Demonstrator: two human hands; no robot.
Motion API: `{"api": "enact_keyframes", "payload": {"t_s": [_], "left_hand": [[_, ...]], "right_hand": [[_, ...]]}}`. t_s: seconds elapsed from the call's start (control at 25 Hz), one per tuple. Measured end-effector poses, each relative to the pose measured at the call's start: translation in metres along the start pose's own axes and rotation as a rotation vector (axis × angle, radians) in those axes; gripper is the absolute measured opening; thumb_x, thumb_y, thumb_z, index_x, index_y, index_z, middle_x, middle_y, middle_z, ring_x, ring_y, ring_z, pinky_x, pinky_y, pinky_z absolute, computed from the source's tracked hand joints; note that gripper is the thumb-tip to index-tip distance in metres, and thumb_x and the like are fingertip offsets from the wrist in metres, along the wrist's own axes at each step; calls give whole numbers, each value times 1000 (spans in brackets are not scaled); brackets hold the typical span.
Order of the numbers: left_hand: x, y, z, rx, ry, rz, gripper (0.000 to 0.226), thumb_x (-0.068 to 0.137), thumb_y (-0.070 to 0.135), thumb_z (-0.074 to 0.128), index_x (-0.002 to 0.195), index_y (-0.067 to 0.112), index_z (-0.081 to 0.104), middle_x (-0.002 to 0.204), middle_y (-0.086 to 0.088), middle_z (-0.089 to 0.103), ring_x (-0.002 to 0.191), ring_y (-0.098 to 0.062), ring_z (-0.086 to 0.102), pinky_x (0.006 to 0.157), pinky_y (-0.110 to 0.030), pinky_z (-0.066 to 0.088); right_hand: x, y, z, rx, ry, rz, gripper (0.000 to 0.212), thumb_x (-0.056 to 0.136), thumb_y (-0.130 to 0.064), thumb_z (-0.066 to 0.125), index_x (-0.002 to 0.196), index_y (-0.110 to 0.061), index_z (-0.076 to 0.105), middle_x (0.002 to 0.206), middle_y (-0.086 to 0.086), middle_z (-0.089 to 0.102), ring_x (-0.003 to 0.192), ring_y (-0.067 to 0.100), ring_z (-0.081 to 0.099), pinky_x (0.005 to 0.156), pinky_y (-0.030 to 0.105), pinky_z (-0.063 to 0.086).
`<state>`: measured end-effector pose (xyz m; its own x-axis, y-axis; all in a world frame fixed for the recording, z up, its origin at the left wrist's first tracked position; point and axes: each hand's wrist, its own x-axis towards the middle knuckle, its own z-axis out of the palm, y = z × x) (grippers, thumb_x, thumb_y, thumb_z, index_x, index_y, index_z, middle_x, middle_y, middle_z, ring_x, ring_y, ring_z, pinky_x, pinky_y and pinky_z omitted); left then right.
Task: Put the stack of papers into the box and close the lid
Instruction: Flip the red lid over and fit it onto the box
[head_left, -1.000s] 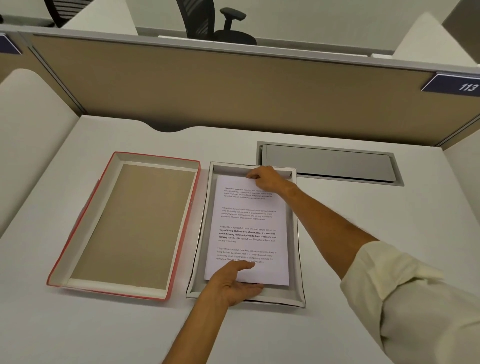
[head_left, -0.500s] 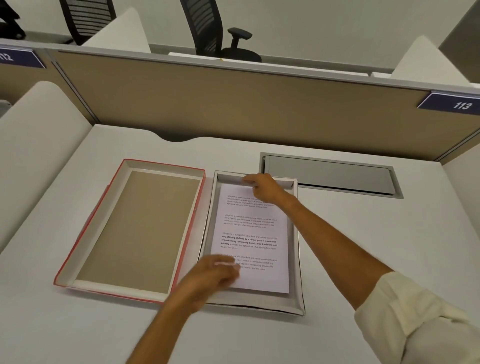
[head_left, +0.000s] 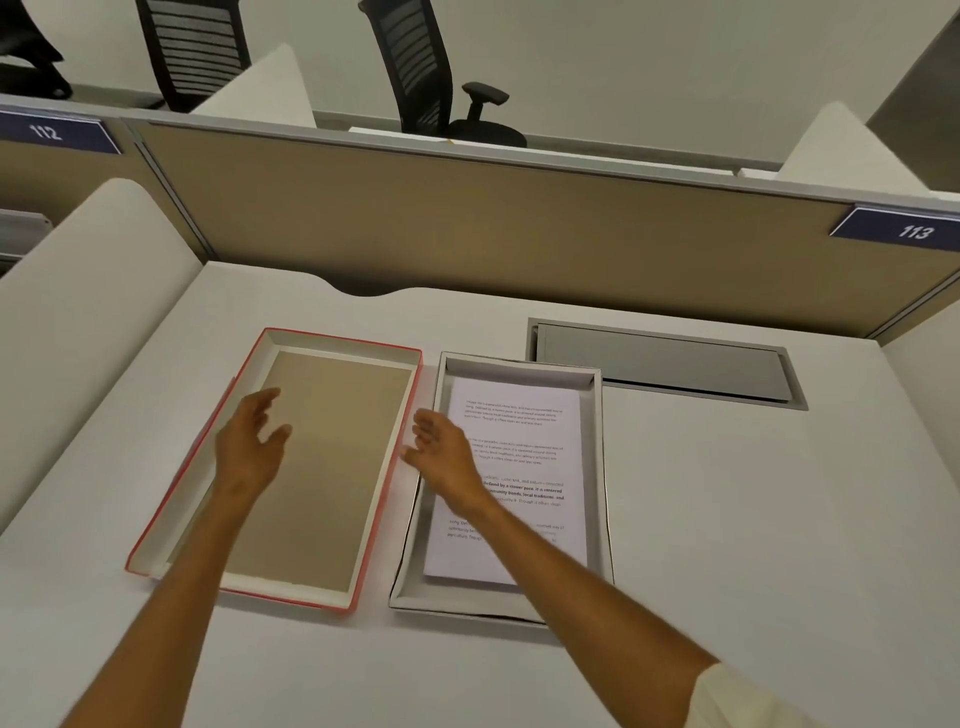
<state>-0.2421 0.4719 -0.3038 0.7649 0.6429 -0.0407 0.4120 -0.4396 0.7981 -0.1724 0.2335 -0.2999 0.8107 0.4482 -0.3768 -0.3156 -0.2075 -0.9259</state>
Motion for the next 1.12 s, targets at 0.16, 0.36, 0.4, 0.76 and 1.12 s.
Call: {"api": "enact_keyframes", "payload": {"t_s": [0.16, 0.36, 0.4, 0.76, 1.12], "left_hand": [[17, -40, -30, 190, 62, -33, 60, 84, -1, 70, 139, 14, 48, 138, -19, 55, 123, -42, 54, 104, -54, 45], [19, -80, -45, 285, 117, -191, 62, 84, -1, 69, 141, 4, 46, 139, -25, 54, 122, -48, 54, 106, -59, 39], [18, -87, -46, 309, 110, -197, 57, 85, -1, 69, 139, 3, 50, 134, -25, 58, 117, -49, 57, 104, -60, 41], [31, -92, -64, 381, 25, -261, 24, 92, 2, 57, 115, -1, 61, 115, -29, 66, 101, -49, 61, 90, -54, 50], [16, -24, -125, 143, -51, -286, 26, 86, 23, 67, 104, 29, 49, 111, -9, 62, 96, -33, 60, 80, -48, 48]], "right_hand": [[-17, 22, 46, -54, 55, 51, 67, 81, -9, 73, 140, -14, 41, 136, 2, 53, 127, 18, 50, 81, 0, 39], [-18, 42, 65, -162, 71, 128, 67, 76, 0, 74, 134, -14, 43, 123, -5, 57, 109, 11, 57, 86, 18, 49], [-17, 44, 67, -173, 72, 138, 64, 75, 3, 73, 131, -12, 46, 124, 0, 61, 109, 16, 62, 86, 20, 52], [-18, 51, 68, -186, 65, 109, 54, 78, 6, 69, 127, -9, 53, 119, 8, 66, 106, 21, 65, 89, 26, 55], [-25, 40, 59, -319, 64, 47, 46, 78, 7, 61, 121, -5, 53, 114, 6, 66, 100, 23, 65, 86, 27, 57]]}}
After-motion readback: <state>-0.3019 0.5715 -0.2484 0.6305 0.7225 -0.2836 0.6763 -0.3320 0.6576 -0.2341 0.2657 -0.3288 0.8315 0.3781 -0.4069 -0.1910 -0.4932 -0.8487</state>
